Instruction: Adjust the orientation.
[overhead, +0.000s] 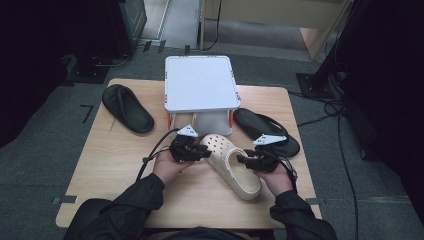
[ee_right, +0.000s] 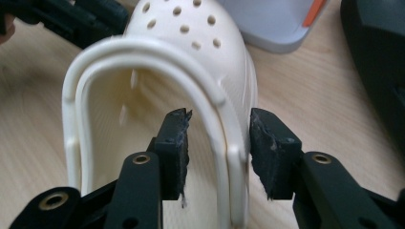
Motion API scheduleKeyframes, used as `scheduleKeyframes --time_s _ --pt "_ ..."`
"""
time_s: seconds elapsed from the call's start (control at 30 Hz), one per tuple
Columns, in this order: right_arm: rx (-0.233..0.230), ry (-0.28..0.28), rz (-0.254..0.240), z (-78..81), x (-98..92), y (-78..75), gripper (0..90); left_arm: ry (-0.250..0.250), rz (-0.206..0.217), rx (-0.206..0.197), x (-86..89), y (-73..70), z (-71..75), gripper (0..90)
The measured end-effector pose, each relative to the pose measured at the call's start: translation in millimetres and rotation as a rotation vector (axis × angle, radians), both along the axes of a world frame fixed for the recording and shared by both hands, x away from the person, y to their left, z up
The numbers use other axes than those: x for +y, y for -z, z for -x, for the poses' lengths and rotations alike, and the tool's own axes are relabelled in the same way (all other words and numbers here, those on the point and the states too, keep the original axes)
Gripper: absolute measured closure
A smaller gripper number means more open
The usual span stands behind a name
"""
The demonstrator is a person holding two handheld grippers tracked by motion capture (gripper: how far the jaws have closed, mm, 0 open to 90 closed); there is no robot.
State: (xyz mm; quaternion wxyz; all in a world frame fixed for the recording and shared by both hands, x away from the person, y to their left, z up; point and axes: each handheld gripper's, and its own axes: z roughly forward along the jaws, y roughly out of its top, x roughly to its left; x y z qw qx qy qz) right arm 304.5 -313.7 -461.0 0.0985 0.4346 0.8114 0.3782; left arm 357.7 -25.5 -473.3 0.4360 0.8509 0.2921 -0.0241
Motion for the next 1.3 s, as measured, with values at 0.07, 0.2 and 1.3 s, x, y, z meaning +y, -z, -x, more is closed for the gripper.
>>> scheduleKeyframes --time_s 0.07,0.2,1.3 --pt "0.0 -0.001 0.005 3.4 -0.6 0.1 59.3 -0.004 0.001 -0.008 -0.8 -0.1 0.4 67.0" --pt "0.005 -0.003 -0.002 8.6 1.1 -1.7 61.0 -0.009 0.005 -0.014 0.0 0.3 -1.3 67.5" --pt "-0.016 -0.015 0.002 16.7 17.8 6.0 54.4 -0.013 0.059 -0.007 -2.3 -14.0 -13.7 66.2"
